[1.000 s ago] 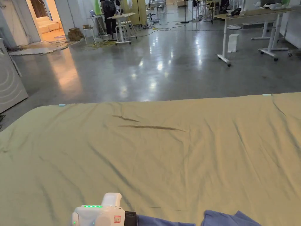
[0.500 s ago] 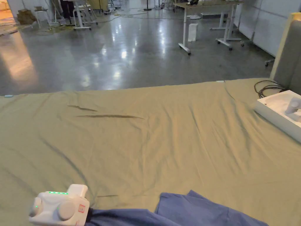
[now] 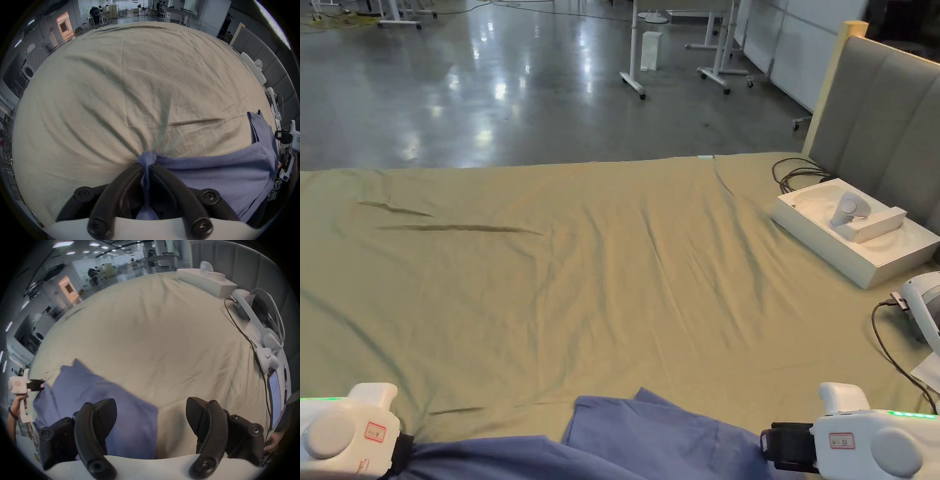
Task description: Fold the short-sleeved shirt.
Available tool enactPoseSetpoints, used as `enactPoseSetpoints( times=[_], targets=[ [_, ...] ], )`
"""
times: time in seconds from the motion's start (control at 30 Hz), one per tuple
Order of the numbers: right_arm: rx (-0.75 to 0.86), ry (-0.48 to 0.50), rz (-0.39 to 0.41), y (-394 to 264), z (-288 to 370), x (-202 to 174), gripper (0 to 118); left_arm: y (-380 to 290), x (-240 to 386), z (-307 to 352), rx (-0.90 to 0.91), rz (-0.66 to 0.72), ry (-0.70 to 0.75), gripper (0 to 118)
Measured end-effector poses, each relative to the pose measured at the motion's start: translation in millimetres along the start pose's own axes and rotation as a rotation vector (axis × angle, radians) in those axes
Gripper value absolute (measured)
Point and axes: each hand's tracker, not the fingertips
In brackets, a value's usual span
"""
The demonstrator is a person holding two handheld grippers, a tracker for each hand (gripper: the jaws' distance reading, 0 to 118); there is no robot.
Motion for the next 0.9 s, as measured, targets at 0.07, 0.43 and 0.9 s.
enactPoseSetpoints(
  times=[0.07, 0.43, 0.9],
  targets=[
    [-0.014, 0.007, 0.018, -2, -11, 0, 94, 0, 1, 1, 0.002, 0.001, -0.002, 4],
    [0.004, -0.055, 0.185, -18, -7, -29, 31, -8, 8, 6, 0.021, -0.006, 0.011, 4],
    [0.111, -0.114, 0.282, -23, 41, -63, 5, -27, -15, 29, 0.185, 0.085, -0.110, 4]
  ],
)
